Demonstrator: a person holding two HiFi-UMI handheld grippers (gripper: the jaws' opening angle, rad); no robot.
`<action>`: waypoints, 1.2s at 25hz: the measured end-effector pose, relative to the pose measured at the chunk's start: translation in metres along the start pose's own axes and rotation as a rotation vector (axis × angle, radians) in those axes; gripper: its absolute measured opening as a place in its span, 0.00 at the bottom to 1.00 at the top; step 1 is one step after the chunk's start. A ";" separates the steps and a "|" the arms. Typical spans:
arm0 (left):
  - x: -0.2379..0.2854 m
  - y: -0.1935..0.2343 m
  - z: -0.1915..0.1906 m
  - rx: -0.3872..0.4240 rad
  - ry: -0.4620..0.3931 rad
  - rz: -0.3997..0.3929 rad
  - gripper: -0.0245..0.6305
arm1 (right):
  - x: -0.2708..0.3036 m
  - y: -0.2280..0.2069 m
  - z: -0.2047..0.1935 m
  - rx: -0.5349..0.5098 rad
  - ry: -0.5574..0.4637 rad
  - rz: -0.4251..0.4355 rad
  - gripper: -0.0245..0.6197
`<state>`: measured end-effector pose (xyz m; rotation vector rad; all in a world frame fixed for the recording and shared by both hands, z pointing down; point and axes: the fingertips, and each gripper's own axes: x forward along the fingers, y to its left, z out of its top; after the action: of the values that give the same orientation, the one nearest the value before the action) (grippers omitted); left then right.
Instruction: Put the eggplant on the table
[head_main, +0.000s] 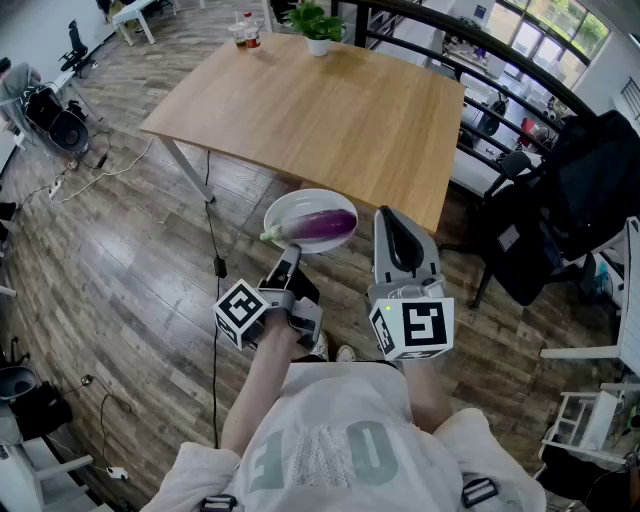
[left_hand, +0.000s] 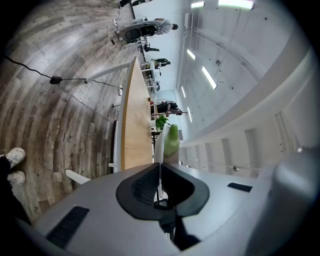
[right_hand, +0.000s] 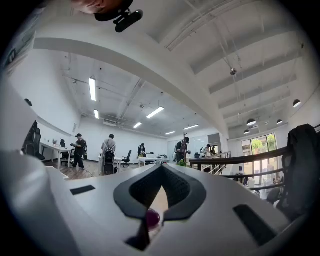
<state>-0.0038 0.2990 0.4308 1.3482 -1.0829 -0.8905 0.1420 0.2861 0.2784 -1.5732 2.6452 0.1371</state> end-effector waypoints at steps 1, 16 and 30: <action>0.000 -0.001 0.000 0.002 0.000 0.001 0.07 | 0.000 0.000 0.000 0.004 0.003 -0.003 0.07; 0.002 0.000 0.019 0.010 -0.004 -0.002 0.07 | 0.014 0.016 0.005 -0.039 -0.031 0.011 0.07; 0.022 0.011 0.039 0.018 0.067 -0.001 0.07 | 0.030 0.019 -0.009 -0.040 0.005 -0.066 0.07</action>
<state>-0.0356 0.2671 0.4404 1.3844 -1.0414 -0.8324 0.1110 0.2675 0.2853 -1.6726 2.6063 0.1843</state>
